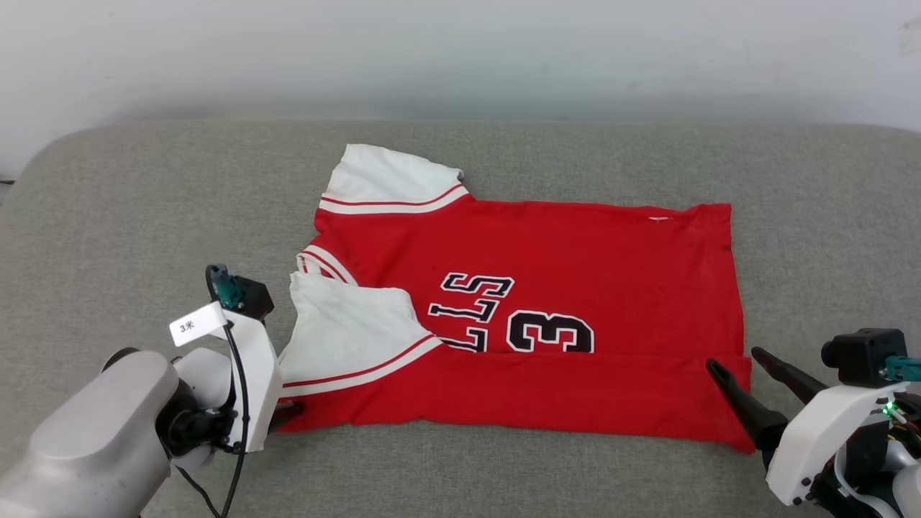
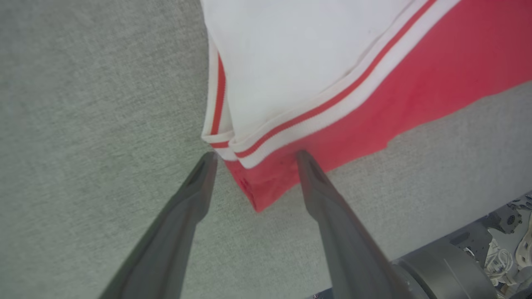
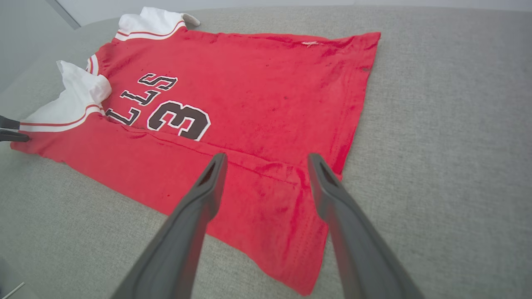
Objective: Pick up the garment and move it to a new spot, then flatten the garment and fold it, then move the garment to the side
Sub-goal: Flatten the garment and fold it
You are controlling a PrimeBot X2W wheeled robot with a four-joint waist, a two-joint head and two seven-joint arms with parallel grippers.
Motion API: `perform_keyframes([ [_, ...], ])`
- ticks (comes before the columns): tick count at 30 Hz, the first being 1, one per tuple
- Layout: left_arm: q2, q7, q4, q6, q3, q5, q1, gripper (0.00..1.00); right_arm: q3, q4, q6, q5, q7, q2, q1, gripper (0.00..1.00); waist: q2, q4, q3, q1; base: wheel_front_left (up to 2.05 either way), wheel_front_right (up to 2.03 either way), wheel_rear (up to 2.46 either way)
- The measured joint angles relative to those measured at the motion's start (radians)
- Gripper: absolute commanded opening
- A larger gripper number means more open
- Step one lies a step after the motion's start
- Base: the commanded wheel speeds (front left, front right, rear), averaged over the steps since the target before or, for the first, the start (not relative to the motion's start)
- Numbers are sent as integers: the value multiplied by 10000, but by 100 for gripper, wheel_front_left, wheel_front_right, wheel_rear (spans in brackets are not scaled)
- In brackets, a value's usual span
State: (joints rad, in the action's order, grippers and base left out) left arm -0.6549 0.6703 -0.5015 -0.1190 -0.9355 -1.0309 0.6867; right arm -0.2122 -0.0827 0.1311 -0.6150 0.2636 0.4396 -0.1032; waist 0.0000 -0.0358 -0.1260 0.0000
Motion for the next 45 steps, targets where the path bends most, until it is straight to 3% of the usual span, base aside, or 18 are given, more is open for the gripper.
perform_keyframes([
  [12,299,-12,-980,-75,-424,-125,-121,98,-98,-77,0,4,25,-4,-251,100,0,345,-298,-1,0,0,0],
  [13,307,-94,-999,-86,-458,-142,-129,34,-77,-79,0,4,25,15,-299,100,0,340,-273,0,0,0,0],
  [14,311,-215,-1014,-86,-481,-169,-150,0,-61,-77,0,4,27,50,-342,100,0,331,-249,0,0,0,0],
  [25,-44,-1465,-25,-98,-761,0,-87,0,251,222,0,38,746,1185,-1280,100,0,68,177,0,0,0,0],
  [33,-460,-1764,1057,-31,-729,178,63,0,-305,142,0,-617,3289,2171,-2032,100,0,-170,276,1,0,0,0],
  [39,-527,-1764,1639,196,-771,384,129,0,-1003,-341,0,-1152,4780,2403,-2193,100,0,-324,102,1,0,0,0],
  [45,-514,-1812,1983,330,-777,491,174,0,-1616,-943,0,-1221,5083,2155,-2054,100,0,-470,-212,1,0,0,0],
])
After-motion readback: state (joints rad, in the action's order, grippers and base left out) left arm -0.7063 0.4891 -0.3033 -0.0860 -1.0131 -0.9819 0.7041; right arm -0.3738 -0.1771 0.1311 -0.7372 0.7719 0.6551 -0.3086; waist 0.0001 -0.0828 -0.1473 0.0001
